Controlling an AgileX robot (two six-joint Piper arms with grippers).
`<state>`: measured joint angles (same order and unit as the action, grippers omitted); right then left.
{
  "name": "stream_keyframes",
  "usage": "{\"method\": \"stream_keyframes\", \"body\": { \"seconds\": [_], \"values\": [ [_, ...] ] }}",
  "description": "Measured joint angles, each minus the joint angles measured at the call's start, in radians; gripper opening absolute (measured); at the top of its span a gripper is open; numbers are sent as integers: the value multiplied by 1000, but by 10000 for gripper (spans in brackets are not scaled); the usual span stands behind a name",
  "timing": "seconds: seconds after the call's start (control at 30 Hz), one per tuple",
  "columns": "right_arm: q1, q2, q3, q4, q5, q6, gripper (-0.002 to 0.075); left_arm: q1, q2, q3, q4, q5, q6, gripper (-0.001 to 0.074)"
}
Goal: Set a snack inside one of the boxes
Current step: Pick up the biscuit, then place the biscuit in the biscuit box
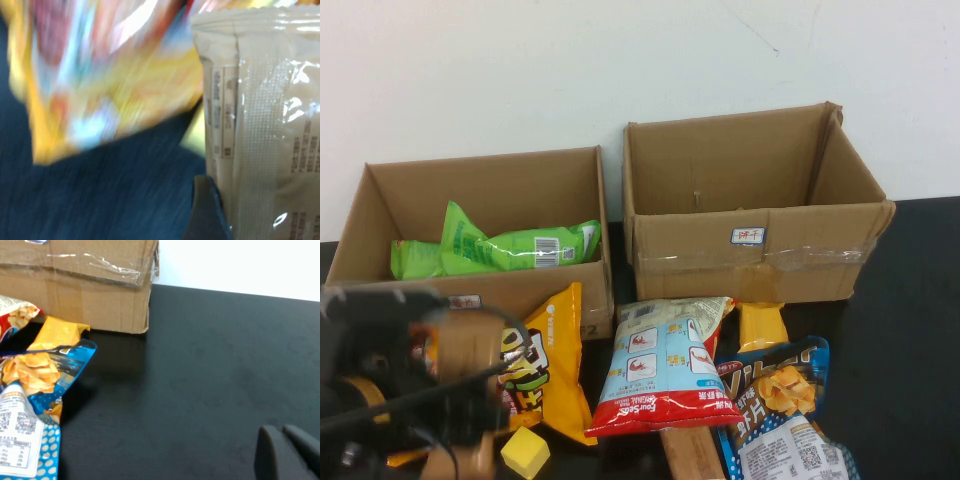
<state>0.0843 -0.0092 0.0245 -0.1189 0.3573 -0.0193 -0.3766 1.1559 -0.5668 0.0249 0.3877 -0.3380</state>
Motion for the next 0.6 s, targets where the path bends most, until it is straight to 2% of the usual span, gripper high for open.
{"method": "stream_keyframes", "body": {
  "seconds": [0.07,0.17,0.3,0.37,0.5,0.53,0.6],
  "values": [
    [0,0,0,0,0,0,-1,-9,-51,-10,13,-101,0,432],
    [0,0,0,0,0,0,-1,-13,-77,-21,80,-352,0,432],
    [0,0,0,0,0,0,-1,-13,14,-67,152,-732,8,432],
    [0,0,0,0,0,0,-1,-16,95,-120,164,-865,15,432],
    [0,0,0,0,0,0,-1,-18,326,-307,193,-957,19,432],
    [0,0,0,0,0,0,-1,-20,453,-424,214,-961,5,432],
    [0,0,0,0,0,0,-1,-23,553,-525,233,-959,-18,432]
  ]
}}
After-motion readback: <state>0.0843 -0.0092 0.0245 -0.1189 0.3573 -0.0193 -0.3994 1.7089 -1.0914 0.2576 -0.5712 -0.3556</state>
